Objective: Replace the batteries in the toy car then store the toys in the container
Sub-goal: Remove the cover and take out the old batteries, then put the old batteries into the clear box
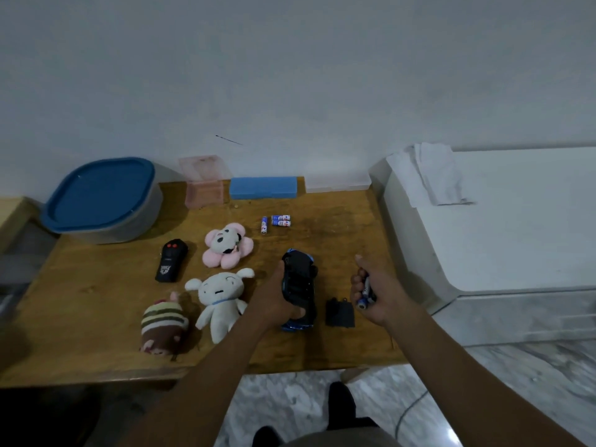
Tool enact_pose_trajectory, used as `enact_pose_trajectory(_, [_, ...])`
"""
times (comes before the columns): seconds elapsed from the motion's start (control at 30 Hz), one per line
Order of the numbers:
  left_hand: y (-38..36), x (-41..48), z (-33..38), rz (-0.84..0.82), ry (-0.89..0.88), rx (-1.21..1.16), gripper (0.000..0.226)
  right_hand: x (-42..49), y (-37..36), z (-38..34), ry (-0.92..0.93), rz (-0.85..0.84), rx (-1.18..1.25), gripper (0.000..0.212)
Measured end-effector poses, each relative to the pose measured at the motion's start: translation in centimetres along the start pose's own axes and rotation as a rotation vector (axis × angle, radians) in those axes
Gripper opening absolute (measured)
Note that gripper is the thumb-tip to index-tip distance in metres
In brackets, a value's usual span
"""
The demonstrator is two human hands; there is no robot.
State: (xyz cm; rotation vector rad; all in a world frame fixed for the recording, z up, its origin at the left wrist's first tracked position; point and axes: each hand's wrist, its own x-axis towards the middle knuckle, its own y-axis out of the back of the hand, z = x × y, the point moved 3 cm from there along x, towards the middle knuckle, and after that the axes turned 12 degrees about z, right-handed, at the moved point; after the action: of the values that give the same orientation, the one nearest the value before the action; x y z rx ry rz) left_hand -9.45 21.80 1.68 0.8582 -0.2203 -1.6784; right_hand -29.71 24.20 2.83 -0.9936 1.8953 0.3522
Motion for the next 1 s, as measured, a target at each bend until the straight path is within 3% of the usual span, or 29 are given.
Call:
enact_pose_trajectory(0.2, [0.6,0.0,-0.9,0.014,0.003,-0.017,0.101,-1.3,-0.3,0.5,0.025,-0.027,0.015,0.027])
enact_pose_trajectory(0.43, [1.3,-0.5,-1.2,0.054,-0.03,0.21,0.083,-2.9,-0.3,1.7,0.042,-0.004,0.071,0.03])
enact_pose_trajectory(0.57, [2.1,-1.0,-0.1,0.197,-0.128,0.339,0.069,-3.4,-0.3,2.8,0.064,0.019,0.072,0.031])
enact_pose_trajectory(0.67, [3.1,-1.7,1.3,0.326,-0.25,0.231,0.052,-3.8,-0.5,3.3,0.08,0.033,0.056,0.03])
enact_pose_trajectory(0.8, [3.7,-1.2,2.9,0.311,-0.297,0.066,0.064,-4.3,-0.8,3.1,0.138,0.077,0.006,0.032])
enact_pose_trajectory(1.0, [4.2,1.6,5.7,0.339,-0.371,0.025,0.054,-2.9,-0.8,-0.4,0.334,0.152,-0.23,0.029])
